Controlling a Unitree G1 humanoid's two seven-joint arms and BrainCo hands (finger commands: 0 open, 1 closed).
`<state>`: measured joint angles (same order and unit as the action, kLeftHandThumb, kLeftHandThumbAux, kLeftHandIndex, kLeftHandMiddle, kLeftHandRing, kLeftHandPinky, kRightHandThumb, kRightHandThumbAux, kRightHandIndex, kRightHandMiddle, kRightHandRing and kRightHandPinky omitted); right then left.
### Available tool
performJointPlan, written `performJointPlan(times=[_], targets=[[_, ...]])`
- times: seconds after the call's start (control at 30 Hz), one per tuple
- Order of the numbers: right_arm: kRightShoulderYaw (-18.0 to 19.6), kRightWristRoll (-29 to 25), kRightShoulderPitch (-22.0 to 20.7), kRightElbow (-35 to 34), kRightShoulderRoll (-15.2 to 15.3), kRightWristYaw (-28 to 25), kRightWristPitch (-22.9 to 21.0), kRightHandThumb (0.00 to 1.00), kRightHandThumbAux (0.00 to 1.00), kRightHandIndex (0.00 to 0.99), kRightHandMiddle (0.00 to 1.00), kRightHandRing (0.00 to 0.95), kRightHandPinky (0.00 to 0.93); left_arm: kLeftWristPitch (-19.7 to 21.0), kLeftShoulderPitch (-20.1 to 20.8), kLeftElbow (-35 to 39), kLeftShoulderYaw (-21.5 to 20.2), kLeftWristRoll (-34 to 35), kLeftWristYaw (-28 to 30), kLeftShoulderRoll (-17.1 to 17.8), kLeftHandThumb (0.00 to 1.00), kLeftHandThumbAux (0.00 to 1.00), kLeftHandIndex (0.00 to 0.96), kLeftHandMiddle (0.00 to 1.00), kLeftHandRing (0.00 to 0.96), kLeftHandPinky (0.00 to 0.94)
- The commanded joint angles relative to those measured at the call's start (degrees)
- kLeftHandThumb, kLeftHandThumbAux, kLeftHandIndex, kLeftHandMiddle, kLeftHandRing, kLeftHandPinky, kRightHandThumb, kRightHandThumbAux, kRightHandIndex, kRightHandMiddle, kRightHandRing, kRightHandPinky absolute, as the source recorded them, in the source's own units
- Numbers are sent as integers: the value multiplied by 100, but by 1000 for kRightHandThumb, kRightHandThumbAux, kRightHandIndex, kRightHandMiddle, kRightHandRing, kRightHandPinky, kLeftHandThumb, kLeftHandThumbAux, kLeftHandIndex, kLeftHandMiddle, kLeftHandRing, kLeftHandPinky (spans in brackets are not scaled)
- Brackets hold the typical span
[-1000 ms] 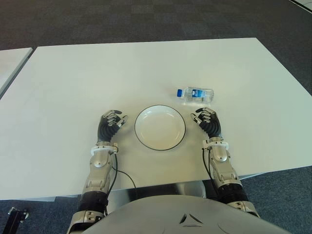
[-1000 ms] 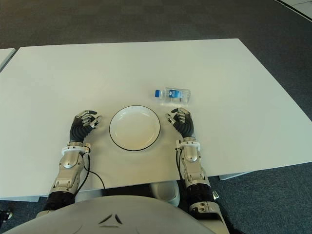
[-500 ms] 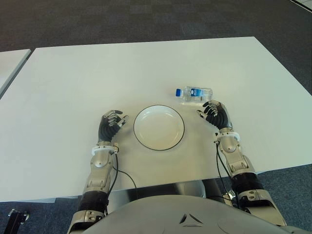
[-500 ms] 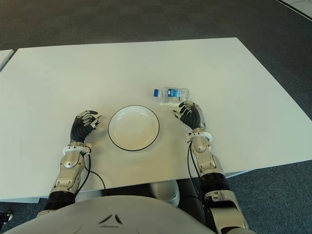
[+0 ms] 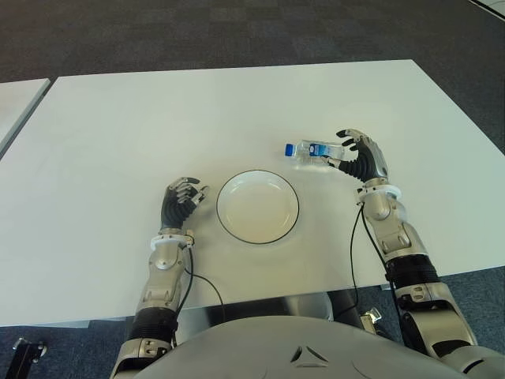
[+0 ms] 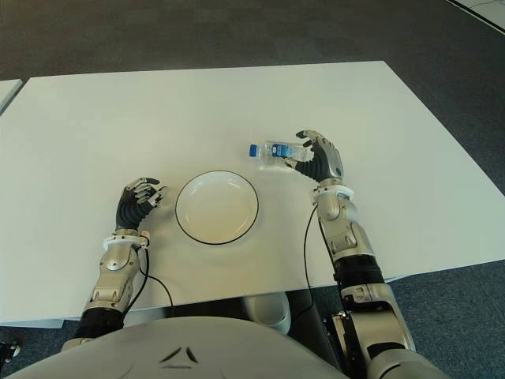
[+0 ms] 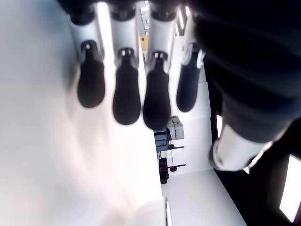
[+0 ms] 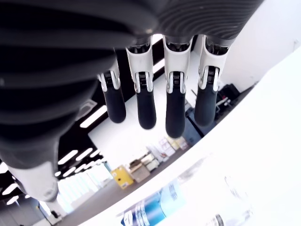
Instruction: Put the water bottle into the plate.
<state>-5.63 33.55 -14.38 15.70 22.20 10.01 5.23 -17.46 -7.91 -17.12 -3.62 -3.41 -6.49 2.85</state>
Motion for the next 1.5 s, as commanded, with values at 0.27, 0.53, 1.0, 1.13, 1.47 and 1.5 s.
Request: performJointPlan(times=[0.27, 0.53, 1.0, 1.13, 1.47, 1.5], targets=[[-413, 333, -1060, 607, 444, -701, -480, 481, 486, 12, 15, 23, 83, -55, -42, -191, 22, -12, 56, -12, 701, 717, 432, 674, 670, 651], [-941, 718, -1684, 1310, 594, -1061, -646, 547, 372, 0, 0, 0, 3, 35, -61, -128, 13, -15, 15, -32, 702, 716, 433, 678, 675, 654], [-2037, 1114, -3115, 4296, 92, -914, -235, 591, 222, 0, 0, 0, 0, 142, -142, 13, 3, -29, -19, -47, 702, 716, 433, 674, 669, 644], [-2227, 1106, -3310, 4828, 9, -964, -152, 603, 224, 0, 0, 0, 0, 215, -204, 91, -23, -18, -36, -47, 701, 716, 433, 668, 662, 633], [-2575, 1088, -3575, 5622, -262, -1207, -257, 635, 263, 0, 0, 0, 0, 149, -235, 63, -109, 2, -73, -49, 702, 715, 433, 668, 657, 638], [-2596, 1078, -3585, 5654, -276, -1219, -272, 642, 270, 0, 0, 0, 0, 140, -236, 60, -111, -5, -75, -49, 702, 715, 433, 669, 658, 637]])
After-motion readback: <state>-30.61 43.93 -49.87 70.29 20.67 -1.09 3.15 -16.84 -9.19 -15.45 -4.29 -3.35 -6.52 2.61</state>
